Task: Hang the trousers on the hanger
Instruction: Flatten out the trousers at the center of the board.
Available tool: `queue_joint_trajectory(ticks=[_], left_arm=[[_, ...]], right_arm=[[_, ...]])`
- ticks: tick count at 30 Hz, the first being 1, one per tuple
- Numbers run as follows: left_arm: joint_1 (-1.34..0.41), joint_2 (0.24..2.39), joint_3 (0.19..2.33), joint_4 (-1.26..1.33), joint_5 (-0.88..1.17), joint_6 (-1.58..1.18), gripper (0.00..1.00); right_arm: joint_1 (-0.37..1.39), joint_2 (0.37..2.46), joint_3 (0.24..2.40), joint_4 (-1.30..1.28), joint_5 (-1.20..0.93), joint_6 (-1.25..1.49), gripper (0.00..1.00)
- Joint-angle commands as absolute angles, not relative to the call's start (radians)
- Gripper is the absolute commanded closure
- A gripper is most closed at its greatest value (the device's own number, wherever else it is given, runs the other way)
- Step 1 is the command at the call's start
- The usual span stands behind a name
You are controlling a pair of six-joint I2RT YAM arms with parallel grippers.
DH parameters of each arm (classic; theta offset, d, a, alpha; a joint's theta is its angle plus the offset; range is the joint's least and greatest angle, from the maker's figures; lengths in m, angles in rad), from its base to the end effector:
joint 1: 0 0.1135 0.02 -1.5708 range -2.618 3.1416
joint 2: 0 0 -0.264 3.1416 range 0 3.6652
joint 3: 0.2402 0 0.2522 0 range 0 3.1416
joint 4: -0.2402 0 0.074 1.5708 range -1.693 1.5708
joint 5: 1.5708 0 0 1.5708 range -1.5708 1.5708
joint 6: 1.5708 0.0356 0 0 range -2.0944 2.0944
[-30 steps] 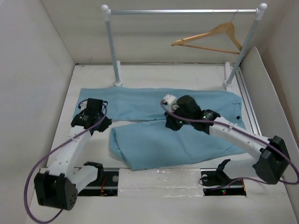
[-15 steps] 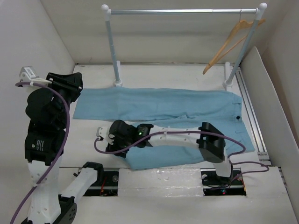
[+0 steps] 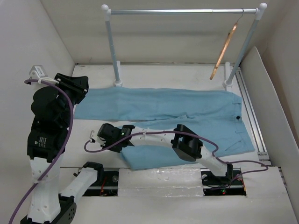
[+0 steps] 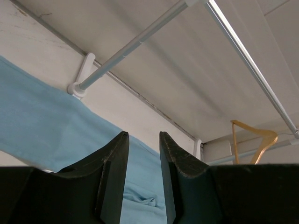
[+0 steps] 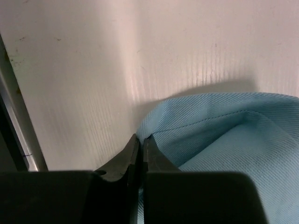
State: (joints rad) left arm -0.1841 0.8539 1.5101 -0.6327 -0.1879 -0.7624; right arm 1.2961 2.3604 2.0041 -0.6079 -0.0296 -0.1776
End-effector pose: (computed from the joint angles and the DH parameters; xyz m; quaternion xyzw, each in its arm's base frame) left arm 0.1123 -0.0141 0.5121 -0.2627 0.6477 -0.2663 0.6638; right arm 0.1402 0.5012 0.1801 -0.6445 0.7037 0.1704 0.2457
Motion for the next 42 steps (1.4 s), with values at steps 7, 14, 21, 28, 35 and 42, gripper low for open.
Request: queue_joint_trajectory(ticks=[7, 14, 21, 28, 35, 42], left_arm=[[-0.199, 0.911, 1.566, -0.652, -0.244, -0.671, 0.70], [-0.209, 0.995, 1.582, -0.675, -0.252, -0.632, 0.69], [-0.209, 1.081, 1.441, -0.758, -0.279, -0.598, 0.67], [-0.218, 0.970, 1.182, -0.683, -0.060, -0.555, 0.71], [-0.218, 0.940, 0.961, -0.720, 0.122, -0.532, 0.74], [-0.218, 0.960, 0.862, -0.594, 0.253, -0.476, 0.75]], right_arm=[[1.142, 1.947, 1.867, -0.297, -0.323, -0.080, 1.00], [0.898, 1.770, 1.547, 0.035, -0.730, 0.230, 0.98], [0.790, 1.919, 1.544, -0.047, -0.669, 0.284, 0.85], [0.746, 2.045, 1.778, -0.133, -0.631, 0.305, 0.24], [0.674, 1.804, 1.587, -0.196, -0.528, 0.196, 0.33], [0.638, 1.524, 1.396, -0.328, -0.348, 0.074, 0.94]])
